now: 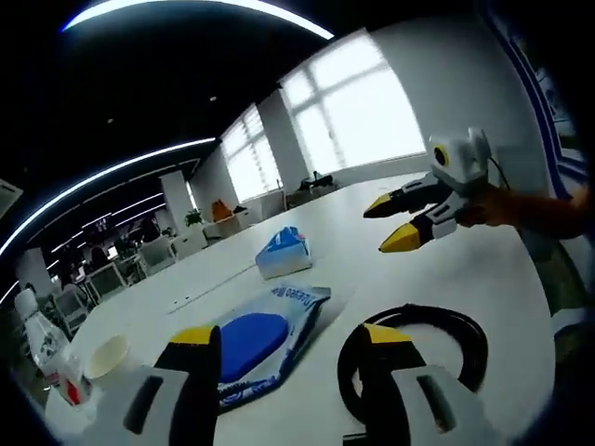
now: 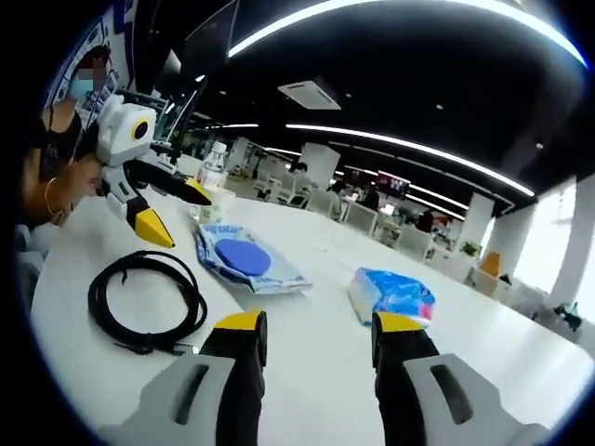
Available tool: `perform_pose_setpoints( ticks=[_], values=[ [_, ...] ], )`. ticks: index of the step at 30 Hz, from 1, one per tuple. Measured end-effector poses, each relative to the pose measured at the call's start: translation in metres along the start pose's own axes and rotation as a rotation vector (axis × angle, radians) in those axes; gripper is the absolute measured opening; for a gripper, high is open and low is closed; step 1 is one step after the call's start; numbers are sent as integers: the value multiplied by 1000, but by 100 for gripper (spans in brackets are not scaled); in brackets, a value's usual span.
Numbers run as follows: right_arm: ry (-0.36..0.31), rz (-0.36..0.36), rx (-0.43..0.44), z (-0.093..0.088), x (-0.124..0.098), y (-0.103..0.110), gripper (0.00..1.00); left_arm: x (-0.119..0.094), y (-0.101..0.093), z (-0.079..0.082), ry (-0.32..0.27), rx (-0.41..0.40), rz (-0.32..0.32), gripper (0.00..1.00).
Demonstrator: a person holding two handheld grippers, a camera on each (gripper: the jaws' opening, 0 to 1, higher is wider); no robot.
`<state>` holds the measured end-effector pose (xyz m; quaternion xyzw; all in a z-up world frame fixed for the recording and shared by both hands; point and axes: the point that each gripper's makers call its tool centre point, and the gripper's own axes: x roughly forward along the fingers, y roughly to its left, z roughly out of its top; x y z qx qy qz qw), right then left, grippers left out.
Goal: Arrange the tabletop items into an orderly group along one side of the table until the central work area is clear of visible clutter.
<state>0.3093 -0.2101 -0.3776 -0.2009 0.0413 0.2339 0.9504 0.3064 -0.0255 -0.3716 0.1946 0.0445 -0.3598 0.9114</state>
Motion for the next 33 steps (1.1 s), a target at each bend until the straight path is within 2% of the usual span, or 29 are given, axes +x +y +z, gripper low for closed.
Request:
perform_pose_setpoints(
  ticks=[4, 8, 12, 15, 18, 24, 27, 28, 31, 33],
  values=[
    [-1, 1, 23, -4, -1, -3, 42, 5, -1, 11, -15, -18, -11, 56],
    [-5, -3, 26, -6, -1, -8, 41, 10, -4, 16, -17, 0, -15, 56],
    [-27, -1, 35, -6, 0, -12, 38, 17, -7, 23, -21, -28, -24, 54],
    [-16, -2, 39, -9, 1, -16, 39, 22, -10, 29, -25, -24, -27, 54],
    [1, -19, 58, -13, 1, -24, 44, 29, -12, 35, -29, -10, -26, 54],
    [3, -30, 87, -18, -1, -34, 41, 44, -9, 44, -34, -10, -32, 53],
    [9, -37, 120, -20, -2, -40, 41, 51, -13, 45, -29, -36, -61, 52],
    [9, -40, 134, -21, -2, -44, 40, 53, -16, 45, -26, -50, -76, 52],
    [15, -29, 145, -21, 0, -48, 30, 60, -20, 47, -22, -70, -102, 51],
    [17, -25, 155, -19, 3, -53, 29, 66, -26, 50, -18, -64, -112, 50]
  ],
)
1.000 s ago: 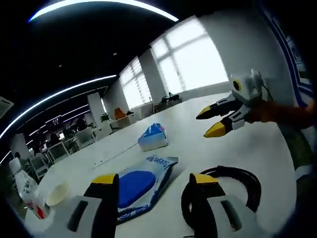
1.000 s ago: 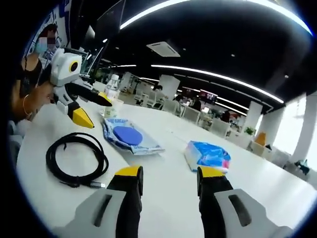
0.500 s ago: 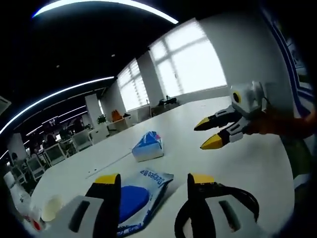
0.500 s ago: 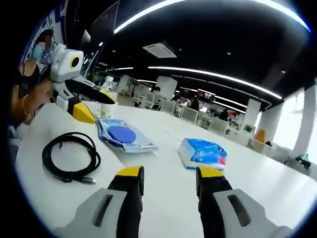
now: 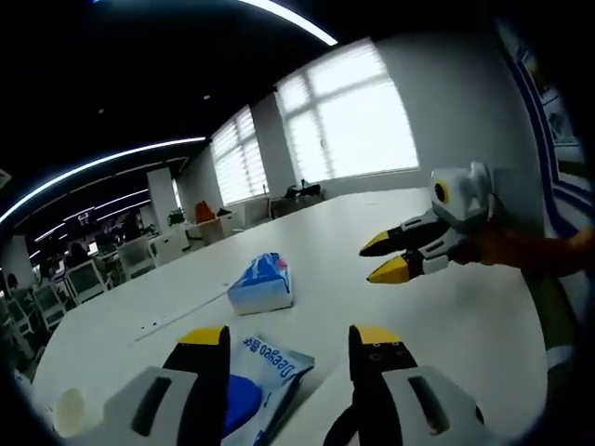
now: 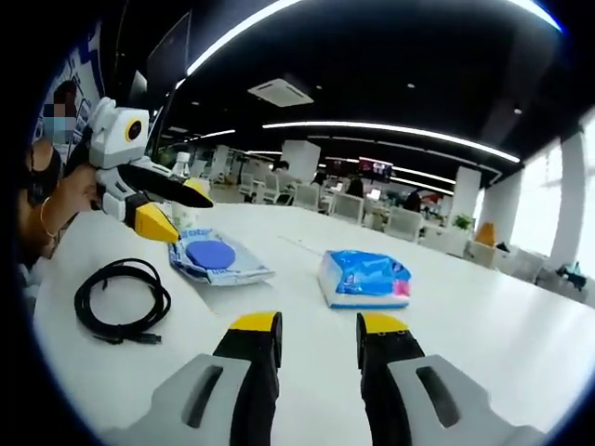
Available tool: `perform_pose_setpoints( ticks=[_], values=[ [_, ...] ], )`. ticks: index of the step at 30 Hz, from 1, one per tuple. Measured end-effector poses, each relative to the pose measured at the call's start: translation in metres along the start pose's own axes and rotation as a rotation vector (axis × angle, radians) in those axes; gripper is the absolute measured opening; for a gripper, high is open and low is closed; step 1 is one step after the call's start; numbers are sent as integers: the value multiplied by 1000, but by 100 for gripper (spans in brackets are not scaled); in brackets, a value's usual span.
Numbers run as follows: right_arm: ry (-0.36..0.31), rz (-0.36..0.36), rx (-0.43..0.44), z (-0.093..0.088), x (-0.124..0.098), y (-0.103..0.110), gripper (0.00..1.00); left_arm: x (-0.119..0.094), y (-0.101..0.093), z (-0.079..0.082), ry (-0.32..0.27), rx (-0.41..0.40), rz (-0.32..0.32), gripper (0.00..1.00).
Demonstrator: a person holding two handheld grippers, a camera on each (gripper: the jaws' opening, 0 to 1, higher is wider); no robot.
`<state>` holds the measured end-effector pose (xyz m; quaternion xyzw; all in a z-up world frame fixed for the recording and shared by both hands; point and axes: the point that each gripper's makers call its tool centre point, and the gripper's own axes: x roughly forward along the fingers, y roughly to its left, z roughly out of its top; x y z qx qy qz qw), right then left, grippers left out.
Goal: Arrange the tabletop items into an orderly group along one side of the table until the central work area is clear of visible clutter.
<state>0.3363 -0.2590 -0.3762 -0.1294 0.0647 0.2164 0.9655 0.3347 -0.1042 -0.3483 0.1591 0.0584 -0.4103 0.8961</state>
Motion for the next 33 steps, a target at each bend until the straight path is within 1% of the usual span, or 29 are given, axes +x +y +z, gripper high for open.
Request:
perform_pose_setpoints(
  ticks=[4, 6, 9, 11, 14, 18, 20, 22, 24, 27, 28, 29, 32, 33],
  values=[
    [11, 1, -6, 2, 4, -3, 36, 14, -6, 6, -3, 14, -22, 50],
    [9, 2, -17, 3, 6, -5, 35, 21, -5, 5, 12, 22, -23, 49],
    [8, 2, -26, 4, 9, -7, 35, 28, -3, 7, 15, 18, -22, 49],
    [26, 11, -51, 3, 14, -10, 35, 32, -3, 8, 12, 20, -19, 49],
    [30, 12, -52, 5, 18, -14, 35, 38, -3, 5, 25, 10, -22, 49],
    [35, 11, -75, 9, 25, -21, 34, 50, -7, 3, 33, 1, -35, 48],
    [39, 10, -76, 9, 30, -25, 32, 60, -14, 8, 22, -9, -54, 48],
    [42, 10, -72, 8, 33, -27, 32, 66, -16, 10, 22, 5, -57, 46],
    [42, 10, -75, 5, 35, -28, 32, 72, -14, 11, 20, 17, -53, 45],
    [50, 7, -76, 1, 36, -31, 32, 79, -6, 12, 9, -10, -26, 43],
    [54, 6, -75, -1, 36, -32, 32, 82, 0, 14, -1, -3, 1, 42],
    [58, 4, -73, -2, 37, -34, 32, 85, 5, 13, 1, 8, 26, 41],
    [67, -2, -60, -5, 40, -41, 32, 93, 7, 13, 3, -28, 20, 41],
    [66, -7, -57, -4, 41, -44, 32, 96, 7, 13, 6, -28, 18, 41]
  ],
)
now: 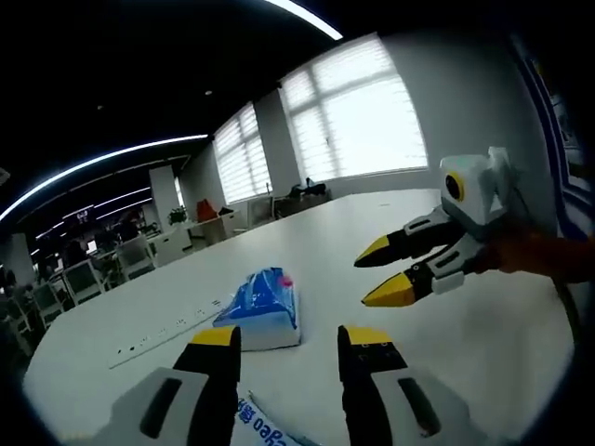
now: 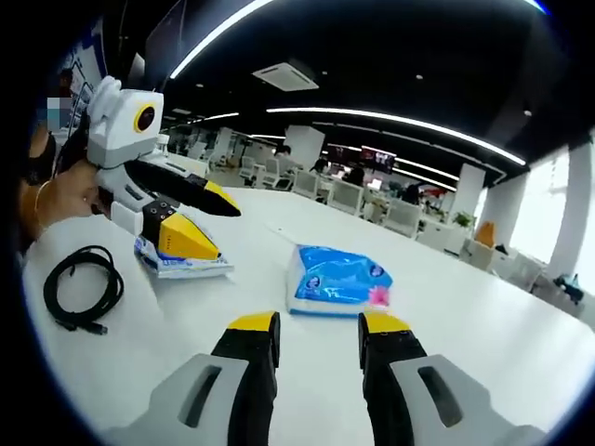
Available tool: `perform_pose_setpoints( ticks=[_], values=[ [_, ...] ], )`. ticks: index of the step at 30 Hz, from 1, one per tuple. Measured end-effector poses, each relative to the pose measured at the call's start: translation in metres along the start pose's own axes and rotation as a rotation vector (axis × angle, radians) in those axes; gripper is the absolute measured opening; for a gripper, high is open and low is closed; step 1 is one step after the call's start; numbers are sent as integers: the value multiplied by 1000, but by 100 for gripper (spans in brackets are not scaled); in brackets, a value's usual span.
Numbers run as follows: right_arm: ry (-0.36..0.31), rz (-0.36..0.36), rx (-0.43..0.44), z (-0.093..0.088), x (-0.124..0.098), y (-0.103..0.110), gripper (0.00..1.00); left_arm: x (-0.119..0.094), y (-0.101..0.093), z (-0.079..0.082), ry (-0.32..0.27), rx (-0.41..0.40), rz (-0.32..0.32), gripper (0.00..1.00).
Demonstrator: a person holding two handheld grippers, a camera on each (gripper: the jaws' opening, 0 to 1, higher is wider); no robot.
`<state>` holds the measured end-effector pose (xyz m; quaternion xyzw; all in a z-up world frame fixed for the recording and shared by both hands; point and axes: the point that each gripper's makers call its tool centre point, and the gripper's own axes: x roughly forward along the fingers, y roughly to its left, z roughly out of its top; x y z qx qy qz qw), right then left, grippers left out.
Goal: Arrange the tabletop items into an orderly group along one side of the table until the central work area is clear of visible clutter.
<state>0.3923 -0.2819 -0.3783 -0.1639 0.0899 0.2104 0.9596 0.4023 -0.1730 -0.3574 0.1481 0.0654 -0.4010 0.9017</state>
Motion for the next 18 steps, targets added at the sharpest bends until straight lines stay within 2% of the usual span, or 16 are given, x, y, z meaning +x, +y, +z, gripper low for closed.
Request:
perform_pose_setpoints(
  ticks=[3, 6, 11, 15, 18],
  values=[
    [-12, -41, -1, 5, 3, -16, 30, 8, -4, -3, 10, -2, -5, 41],
    [-21, -49, 31, 8, 6, -24, 30, 15, -8, -6, 18, -16, -10, 41],
    [-10, -81, 14, 7, 15, -39, 30, 28, -12, -8, 23, -22, 2, 41],
    [-8, -70, 19, 6, 23, -40, 29, 33, -8, -7, 1, -46, 39, 41],
    [-15, -60, -35, 7, 30, -42, 28, 36, -6, -9, 0, -78, 58, 41]
  ],
)
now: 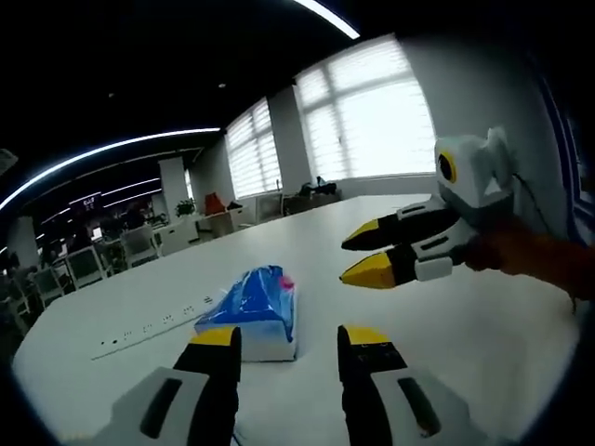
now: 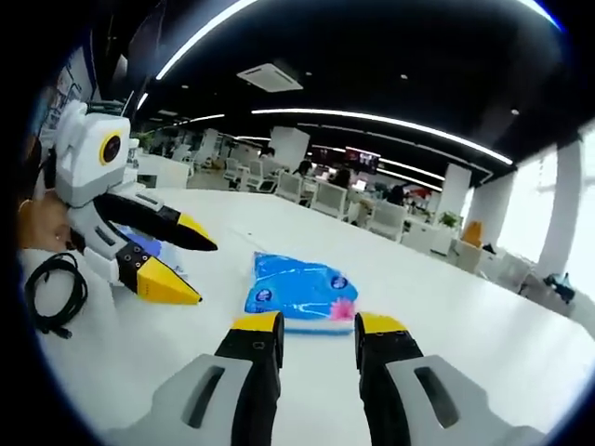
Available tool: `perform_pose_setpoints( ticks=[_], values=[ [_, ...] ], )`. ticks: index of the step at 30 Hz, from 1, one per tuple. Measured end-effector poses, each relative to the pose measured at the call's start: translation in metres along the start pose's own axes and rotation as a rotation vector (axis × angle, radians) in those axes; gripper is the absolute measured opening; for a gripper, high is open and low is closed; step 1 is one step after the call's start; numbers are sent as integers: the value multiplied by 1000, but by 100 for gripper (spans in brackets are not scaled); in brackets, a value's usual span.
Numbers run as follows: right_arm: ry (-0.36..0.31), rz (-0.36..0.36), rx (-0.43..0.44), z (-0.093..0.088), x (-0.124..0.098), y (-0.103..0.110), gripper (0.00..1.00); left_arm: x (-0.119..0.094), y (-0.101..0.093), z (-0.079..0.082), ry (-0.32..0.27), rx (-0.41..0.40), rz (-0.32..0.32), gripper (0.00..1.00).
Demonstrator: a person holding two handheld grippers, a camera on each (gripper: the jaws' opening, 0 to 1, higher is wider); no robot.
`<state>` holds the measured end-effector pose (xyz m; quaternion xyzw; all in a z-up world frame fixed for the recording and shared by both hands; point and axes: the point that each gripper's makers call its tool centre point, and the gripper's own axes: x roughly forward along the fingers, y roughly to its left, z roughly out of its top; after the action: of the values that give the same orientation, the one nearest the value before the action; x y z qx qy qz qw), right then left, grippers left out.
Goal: Arrange the tabletop items into an orderly group along one side of the table until the central work area is clear of visible clutter.
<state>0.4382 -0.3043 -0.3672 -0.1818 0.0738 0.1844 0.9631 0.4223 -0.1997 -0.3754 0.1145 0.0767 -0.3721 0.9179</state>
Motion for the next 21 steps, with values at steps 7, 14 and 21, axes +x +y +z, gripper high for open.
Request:
perform_pose_setpoints(
  ticks=[7, 14, 21],
  values=[
    [9, -23, 18, -11, 19, -15, 24, 16, 4, -10, 12, -33, 46, 40],
    [28, -34, 61, -22, 31, -27, 23, 20, 4, -15, 3, -79, 52, 39],
    [33, -35, 73, -31, 44, -33, 23, 31, 14, -14, -6, -59, 103, 37]
  ],
)
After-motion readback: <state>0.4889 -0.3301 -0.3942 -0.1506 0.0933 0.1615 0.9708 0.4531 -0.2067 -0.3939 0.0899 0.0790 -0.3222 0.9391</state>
